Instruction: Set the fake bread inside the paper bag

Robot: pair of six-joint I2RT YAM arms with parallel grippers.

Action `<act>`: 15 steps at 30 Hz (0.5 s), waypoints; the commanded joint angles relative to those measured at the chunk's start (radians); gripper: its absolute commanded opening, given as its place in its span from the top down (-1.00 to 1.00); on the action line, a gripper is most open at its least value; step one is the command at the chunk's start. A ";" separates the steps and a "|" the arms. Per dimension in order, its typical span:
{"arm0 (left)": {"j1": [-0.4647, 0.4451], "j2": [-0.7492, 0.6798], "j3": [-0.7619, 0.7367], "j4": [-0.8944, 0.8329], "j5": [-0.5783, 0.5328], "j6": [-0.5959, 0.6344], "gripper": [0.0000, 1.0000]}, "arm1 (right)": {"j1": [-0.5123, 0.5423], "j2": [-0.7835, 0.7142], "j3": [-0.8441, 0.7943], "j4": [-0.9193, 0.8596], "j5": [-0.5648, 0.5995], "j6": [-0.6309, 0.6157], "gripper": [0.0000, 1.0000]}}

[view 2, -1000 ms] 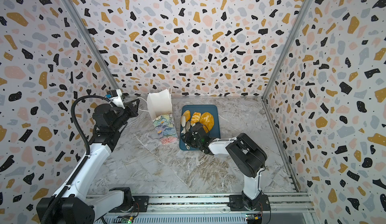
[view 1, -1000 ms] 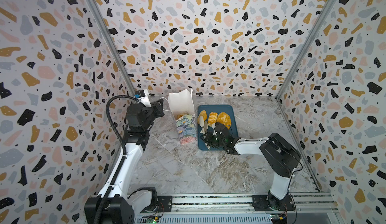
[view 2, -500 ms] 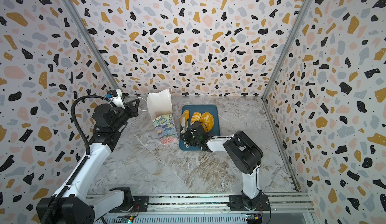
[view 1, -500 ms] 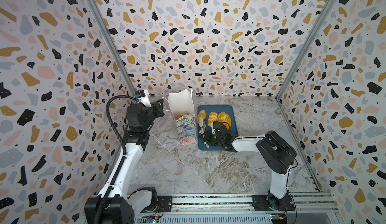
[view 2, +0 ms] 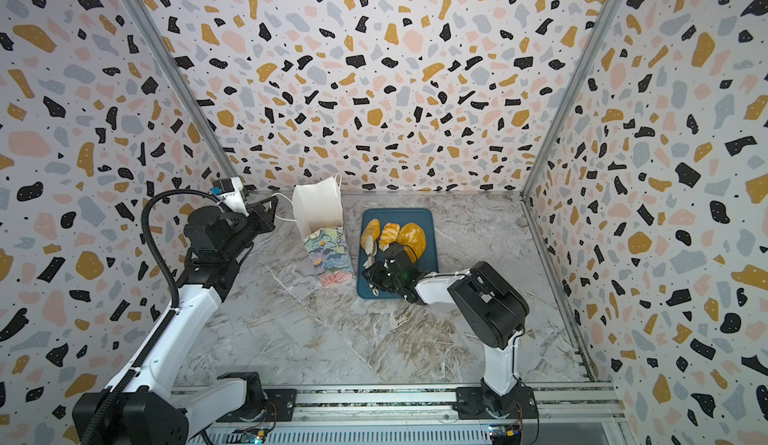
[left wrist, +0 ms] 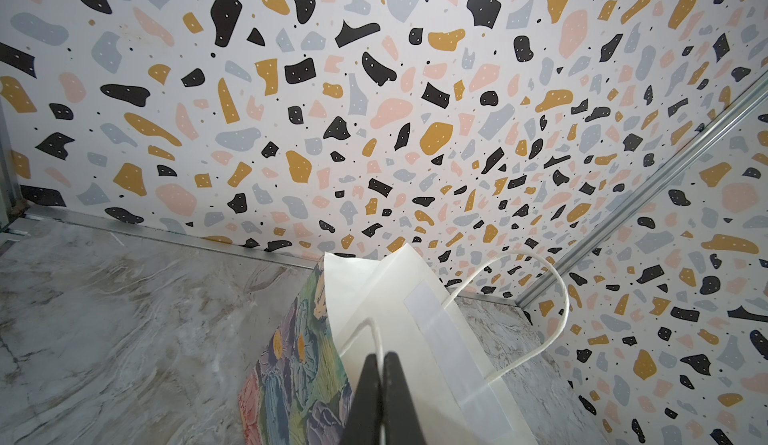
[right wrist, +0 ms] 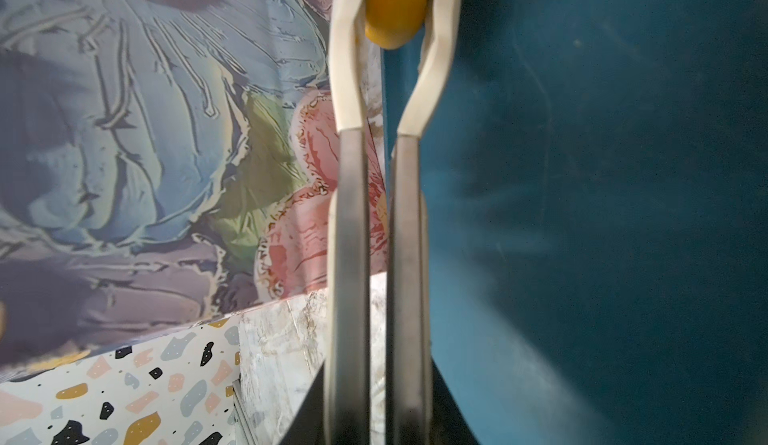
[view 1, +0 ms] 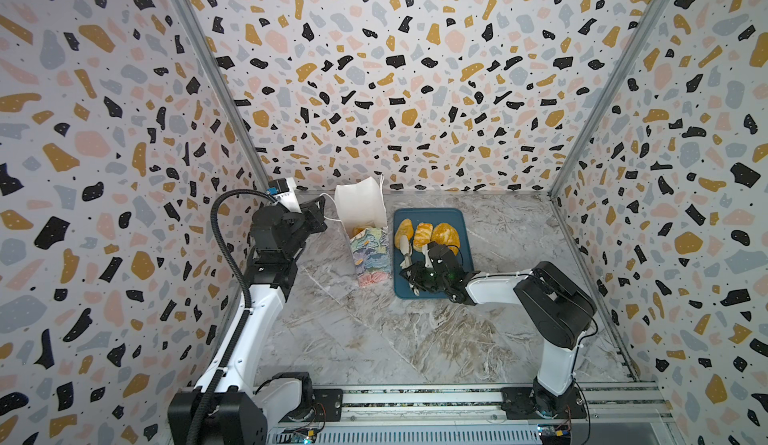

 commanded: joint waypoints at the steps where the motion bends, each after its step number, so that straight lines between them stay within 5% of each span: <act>1: -0.004 -0.023 0.014 0.045 0.006 0.004 1.00 | -0.006 -0.092 -0.028 0.022 0.023 -0.024 0.70; 15: -0.004 -0.024 0.011 0.046 0.006 0.003 1.00 | -0.001 -0.245 -0.130 0.023 0.031 -0.044 0.71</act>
